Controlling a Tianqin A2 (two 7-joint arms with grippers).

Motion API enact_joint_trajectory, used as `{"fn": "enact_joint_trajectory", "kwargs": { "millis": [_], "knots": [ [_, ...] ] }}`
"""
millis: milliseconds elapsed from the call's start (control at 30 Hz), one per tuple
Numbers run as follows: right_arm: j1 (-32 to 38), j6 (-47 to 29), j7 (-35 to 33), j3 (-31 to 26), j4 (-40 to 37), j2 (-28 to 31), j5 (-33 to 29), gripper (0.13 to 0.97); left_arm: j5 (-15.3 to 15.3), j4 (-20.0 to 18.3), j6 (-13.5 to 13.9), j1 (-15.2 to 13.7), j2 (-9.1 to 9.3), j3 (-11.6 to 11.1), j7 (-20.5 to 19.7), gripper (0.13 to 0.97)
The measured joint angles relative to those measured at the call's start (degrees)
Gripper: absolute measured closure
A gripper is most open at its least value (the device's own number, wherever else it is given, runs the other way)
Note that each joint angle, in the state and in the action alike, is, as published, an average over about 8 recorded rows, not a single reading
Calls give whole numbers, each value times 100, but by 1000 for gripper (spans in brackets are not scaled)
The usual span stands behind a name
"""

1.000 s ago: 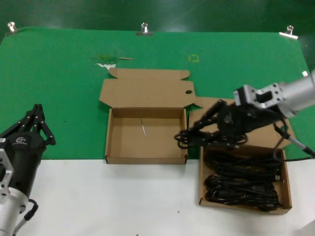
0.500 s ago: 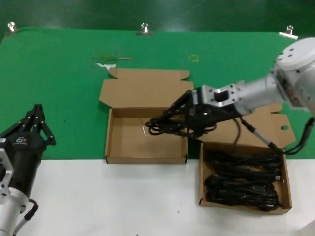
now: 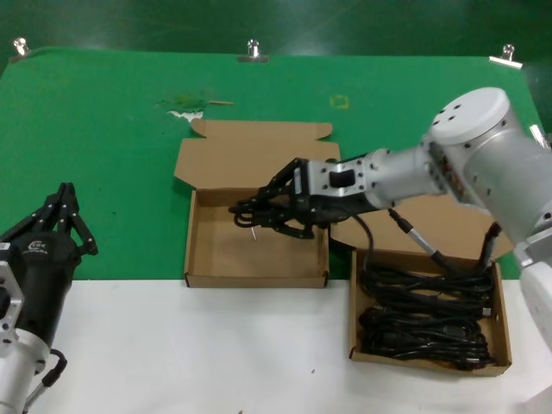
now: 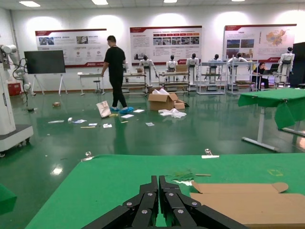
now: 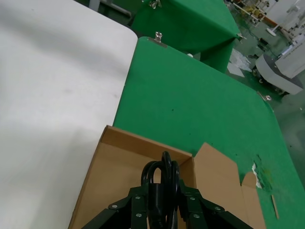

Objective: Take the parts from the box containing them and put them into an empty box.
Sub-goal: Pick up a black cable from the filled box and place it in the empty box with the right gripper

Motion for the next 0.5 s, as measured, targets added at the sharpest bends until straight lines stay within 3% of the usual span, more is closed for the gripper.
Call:
{"fn": "enact_joint_trajectory", "kwargs": {
  "millis": [167, 500],
  "knots": [
    [-118, 235, -13, -403, 122, -115, 405, 845, 0, 0, 0, 0, 0, 0, 0, 946],
    [-322, 584, 151, -2069, 441, -169, 2007, 845, 0, 0, 0, 0, 0, 0, 0, 946]
  ]
}}
